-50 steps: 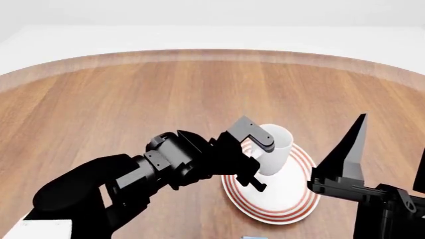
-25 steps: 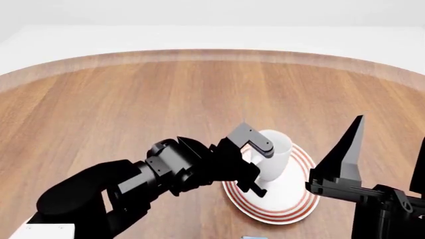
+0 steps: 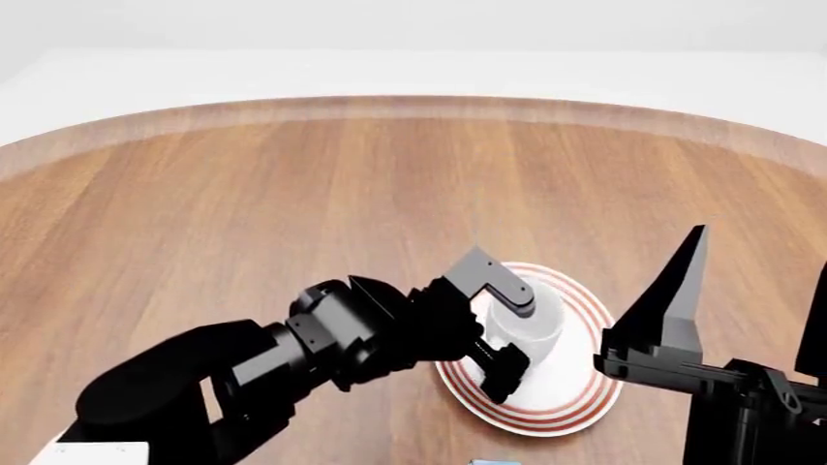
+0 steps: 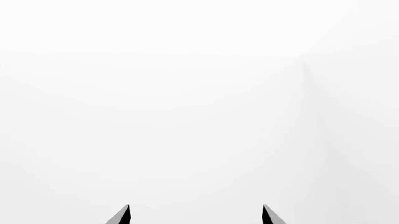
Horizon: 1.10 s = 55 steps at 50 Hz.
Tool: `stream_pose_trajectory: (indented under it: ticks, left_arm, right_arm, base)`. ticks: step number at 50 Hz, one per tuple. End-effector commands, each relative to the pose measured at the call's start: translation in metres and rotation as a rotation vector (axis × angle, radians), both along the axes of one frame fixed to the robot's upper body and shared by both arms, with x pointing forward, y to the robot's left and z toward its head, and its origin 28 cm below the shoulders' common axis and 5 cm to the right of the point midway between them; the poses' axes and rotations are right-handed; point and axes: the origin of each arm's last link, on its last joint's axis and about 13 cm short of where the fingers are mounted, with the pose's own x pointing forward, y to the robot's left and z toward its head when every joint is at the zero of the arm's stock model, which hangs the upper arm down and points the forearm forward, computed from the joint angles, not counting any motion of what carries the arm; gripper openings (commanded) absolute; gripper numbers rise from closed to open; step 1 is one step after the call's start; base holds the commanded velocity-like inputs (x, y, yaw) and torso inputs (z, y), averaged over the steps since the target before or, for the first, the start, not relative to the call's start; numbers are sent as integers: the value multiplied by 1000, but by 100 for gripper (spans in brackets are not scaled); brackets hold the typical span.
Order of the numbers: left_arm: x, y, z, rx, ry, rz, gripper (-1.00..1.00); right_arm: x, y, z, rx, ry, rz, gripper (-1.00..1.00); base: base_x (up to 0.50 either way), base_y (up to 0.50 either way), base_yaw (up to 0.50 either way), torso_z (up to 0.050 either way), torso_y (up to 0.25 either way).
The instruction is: Pick up the white mug and put it on the plate, and put the chocolate pudding to the right of the plate.
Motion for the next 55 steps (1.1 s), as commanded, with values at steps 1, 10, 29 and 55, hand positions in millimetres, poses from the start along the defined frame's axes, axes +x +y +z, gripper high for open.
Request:
stream_pose_trajectory:
  ticks: [1,10,29,55]
  left_arm:
    - [-2,-1,-2,-4,-1,4,100]
    - [-5,-7,0,-5,-22,2,100]
    - [-19,10,7,35,-71,65,100]
    - [-72,29,42,-6,-192,15,100]
  right_arm:
    - [0,0,0,3,4,2,100]
    - [0,1,1,-5,3,3,100]
    - [0,3,0,-23,7,1,100]
    - [0,5,-2,-28,15,9,100]
  base:
    - [0,0,0,0,0]
    - [0,0,0,0,0]
    - [0,0,0,0,0]
    - [0,0,0,0,0]
